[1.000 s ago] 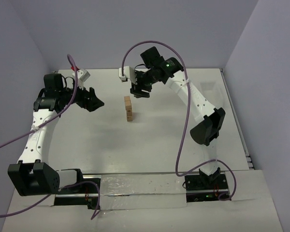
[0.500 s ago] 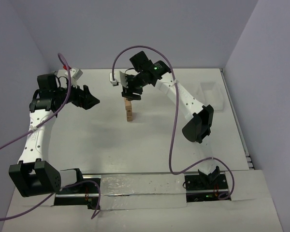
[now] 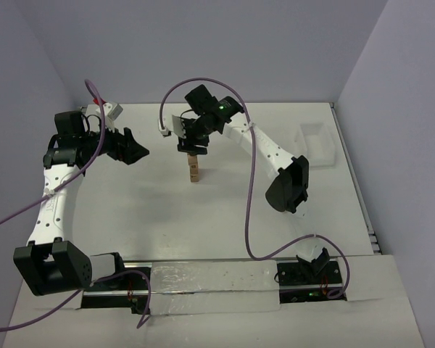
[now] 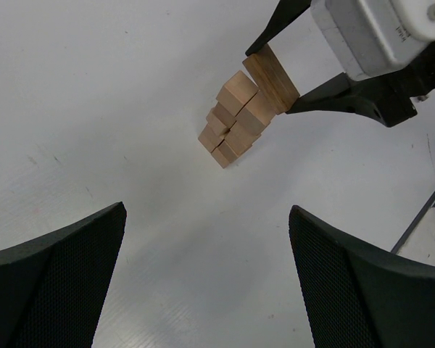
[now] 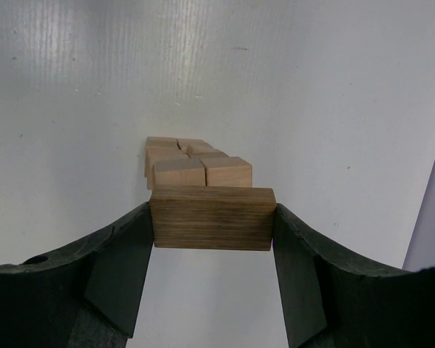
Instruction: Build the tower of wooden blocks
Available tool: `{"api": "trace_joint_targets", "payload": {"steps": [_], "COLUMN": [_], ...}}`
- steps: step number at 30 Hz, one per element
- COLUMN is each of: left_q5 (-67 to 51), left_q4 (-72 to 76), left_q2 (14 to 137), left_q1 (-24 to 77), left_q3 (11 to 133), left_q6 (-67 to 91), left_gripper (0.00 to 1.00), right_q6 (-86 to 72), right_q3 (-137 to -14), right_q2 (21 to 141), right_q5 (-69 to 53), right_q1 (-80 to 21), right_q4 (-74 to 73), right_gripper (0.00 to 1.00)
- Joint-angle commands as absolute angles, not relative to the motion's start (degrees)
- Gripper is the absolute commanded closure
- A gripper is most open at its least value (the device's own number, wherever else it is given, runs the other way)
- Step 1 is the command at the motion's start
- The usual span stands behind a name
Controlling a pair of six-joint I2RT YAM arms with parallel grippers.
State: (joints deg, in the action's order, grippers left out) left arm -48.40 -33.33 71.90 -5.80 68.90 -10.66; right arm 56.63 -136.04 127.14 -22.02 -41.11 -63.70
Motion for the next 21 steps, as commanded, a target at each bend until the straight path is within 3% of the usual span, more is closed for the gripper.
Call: {"api": "trace_joint_targets", "payload": {"steps": [1,21], "left_q5": [-50.7,-50.9], "left_q4": [-31.6,-31.7], "left_q2": [71.9,72.4], "left_q1": [-6.2,-6.4], "left_q3": [69.1,69.4], "left_q6": [-10.5,-10.8], "left_gripper": [0.01,0.01], "right_q6": [56.3,56.4], "right_q3": [-139.0,-139.0], "right_q2": [127.6,128.9], "right_q5": [-20.1,-19.1], "right_q1": [-42.0,-42.4], "right_q4": [-62.9,-63.7], "right_gripper": [1.00,0.84]}}
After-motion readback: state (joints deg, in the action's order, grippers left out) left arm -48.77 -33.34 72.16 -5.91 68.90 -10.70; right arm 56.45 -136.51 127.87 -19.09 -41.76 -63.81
